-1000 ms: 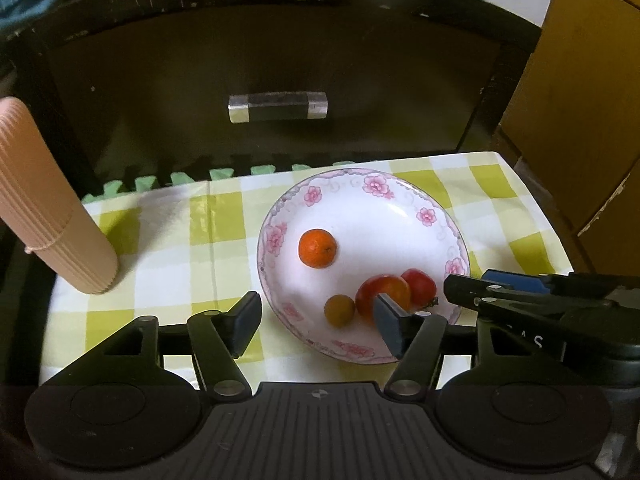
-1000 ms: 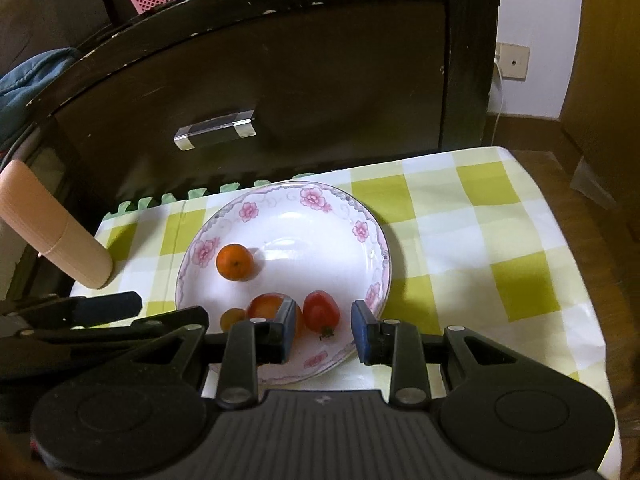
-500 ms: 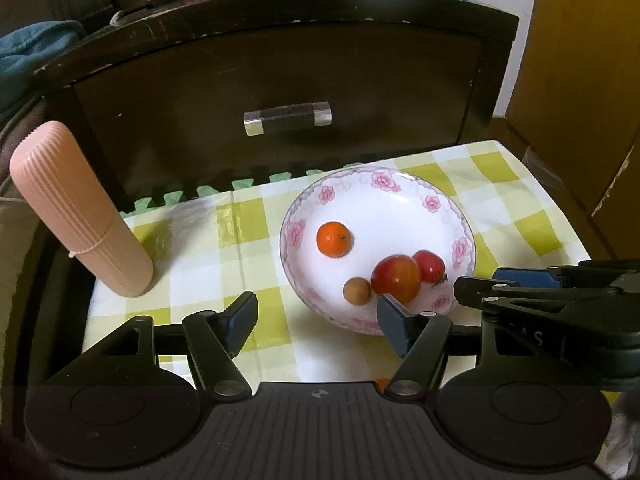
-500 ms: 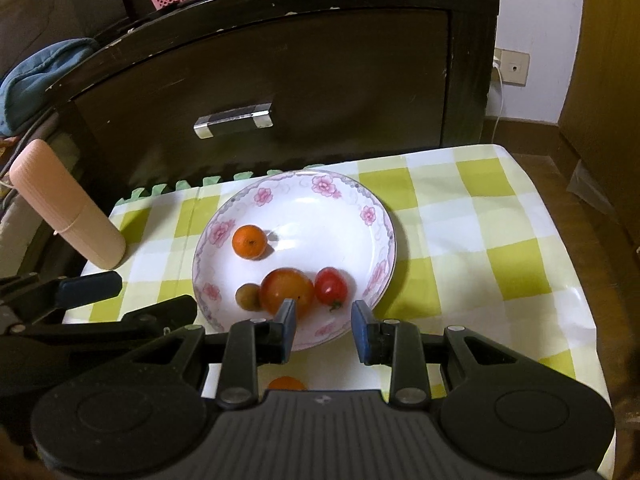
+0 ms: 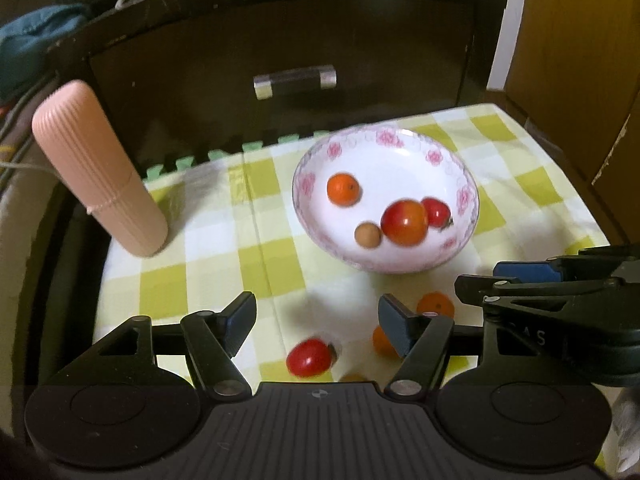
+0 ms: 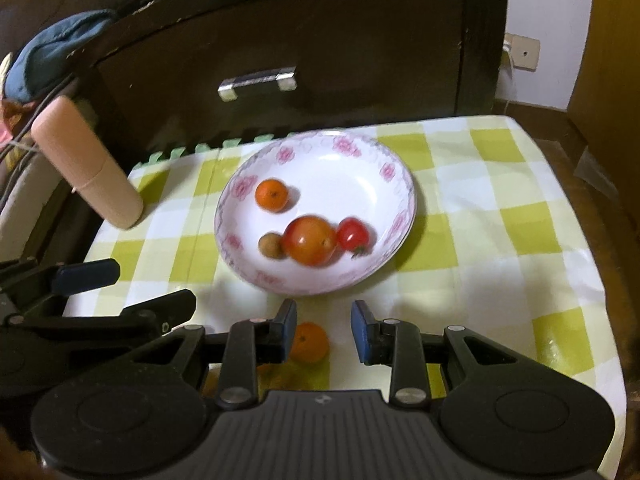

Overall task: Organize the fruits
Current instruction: 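Withdraw both grippers from the bowl back toward the fruit cluster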

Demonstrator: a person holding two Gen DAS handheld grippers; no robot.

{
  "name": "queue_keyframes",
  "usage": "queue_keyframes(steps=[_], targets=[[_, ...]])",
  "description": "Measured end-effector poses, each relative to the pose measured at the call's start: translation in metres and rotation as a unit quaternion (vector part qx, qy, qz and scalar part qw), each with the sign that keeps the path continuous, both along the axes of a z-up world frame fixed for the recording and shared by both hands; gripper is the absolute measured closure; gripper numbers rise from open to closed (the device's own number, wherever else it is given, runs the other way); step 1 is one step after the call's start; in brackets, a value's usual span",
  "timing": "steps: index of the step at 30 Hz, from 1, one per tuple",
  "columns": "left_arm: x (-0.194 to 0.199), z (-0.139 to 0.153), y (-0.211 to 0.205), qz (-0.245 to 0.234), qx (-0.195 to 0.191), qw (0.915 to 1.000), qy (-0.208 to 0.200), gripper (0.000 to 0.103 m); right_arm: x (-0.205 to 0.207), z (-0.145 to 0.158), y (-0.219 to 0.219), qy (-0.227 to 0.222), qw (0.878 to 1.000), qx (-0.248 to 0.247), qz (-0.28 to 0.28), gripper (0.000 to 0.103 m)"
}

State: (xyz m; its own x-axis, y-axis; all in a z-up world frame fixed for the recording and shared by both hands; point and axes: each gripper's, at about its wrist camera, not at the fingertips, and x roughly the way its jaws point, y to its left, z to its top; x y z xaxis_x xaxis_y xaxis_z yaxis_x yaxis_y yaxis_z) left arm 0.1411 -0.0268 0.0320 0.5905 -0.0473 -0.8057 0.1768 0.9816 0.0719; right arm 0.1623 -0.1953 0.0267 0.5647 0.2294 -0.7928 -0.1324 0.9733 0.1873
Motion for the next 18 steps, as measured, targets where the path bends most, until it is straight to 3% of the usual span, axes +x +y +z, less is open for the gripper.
queue_keyframes(steps=[9,18], targets=[[0.001,-0.016,0.013,0.005,-0.033,0.9985,0.044,0.023,-0.007,-0.01,0.005,0.024,1.0,-0.005,0.014,0.074],[0.011,-0.039,0.021,0.019,-0.02,0.9967,0.076,0.023,-0.003,-0.013,-0.001,0.036,0.999,0.003,0.006,0.072]])
